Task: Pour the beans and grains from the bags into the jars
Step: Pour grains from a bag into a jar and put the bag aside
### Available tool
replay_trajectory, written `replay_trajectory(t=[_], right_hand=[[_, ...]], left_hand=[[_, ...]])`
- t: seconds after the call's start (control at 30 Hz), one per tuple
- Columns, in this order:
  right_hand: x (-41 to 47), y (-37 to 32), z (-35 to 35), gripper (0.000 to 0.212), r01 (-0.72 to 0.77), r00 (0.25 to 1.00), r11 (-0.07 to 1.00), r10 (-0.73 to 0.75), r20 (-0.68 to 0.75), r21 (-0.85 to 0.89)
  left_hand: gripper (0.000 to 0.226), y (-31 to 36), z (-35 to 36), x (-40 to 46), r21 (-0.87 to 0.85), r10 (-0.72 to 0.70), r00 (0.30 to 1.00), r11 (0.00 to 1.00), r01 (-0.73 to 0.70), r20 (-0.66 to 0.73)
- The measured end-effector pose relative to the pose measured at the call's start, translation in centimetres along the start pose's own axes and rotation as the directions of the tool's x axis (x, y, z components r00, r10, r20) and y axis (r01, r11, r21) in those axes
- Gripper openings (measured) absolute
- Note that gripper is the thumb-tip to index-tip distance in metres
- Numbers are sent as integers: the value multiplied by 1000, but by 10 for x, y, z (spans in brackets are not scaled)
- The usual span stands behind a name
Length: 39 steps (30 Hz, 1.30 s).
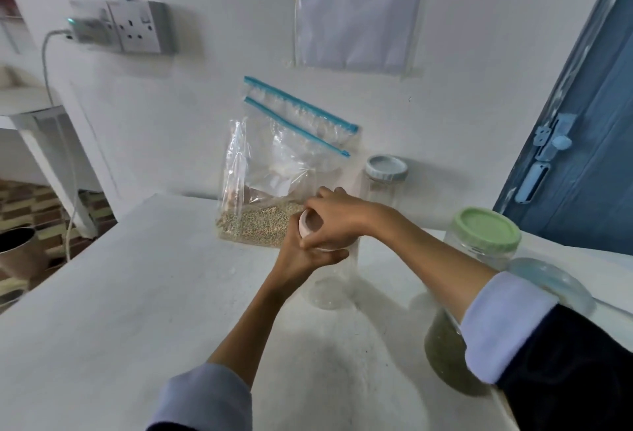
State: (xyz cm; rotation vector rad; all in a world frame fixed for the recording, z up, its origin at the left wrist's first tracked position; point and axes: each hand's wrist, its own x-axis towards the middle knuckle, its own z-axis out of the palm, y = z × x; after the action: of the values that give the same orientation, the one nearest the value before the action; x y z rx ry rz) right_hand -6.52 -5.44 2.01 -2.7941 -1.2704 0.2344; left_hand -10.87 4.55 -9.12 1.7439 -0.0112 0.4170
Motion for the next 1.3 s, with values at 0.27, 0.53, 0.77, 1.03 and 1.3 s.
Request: replay_trajectory(t=[0.27, 0.53, 0.77, 1.03, 1.3], right_hand=[[-22, -18, -5, 32, 238, 963, 787, -113, -246, 569], [-21, -17, 10, 35, 82, 931, 984, -18, -365, 160], [-28, -20, 8, 32, 97, 878, 943, 70, -473, 319], [-26, -10, 15, 56, -33, 981, 989, 59, -185, 143], [-35, 7, -10, 27, 269, 853, 560, 240, -463, 784]], left_hand=[[89, 6, -2, -5, -105, 58, 990, 993, -45, 125], [96, 5, -2, -9, -143, 40, 988, 990, -18, 150], [95, 7, 0, -13, -150, 8, 988, 989, 15, 154], [96, 5, -1, -16, -130, -6, 988, 991, 26, 153], [104, 7, -1, -22, -30, -42, 993, 998, 46, 111]])
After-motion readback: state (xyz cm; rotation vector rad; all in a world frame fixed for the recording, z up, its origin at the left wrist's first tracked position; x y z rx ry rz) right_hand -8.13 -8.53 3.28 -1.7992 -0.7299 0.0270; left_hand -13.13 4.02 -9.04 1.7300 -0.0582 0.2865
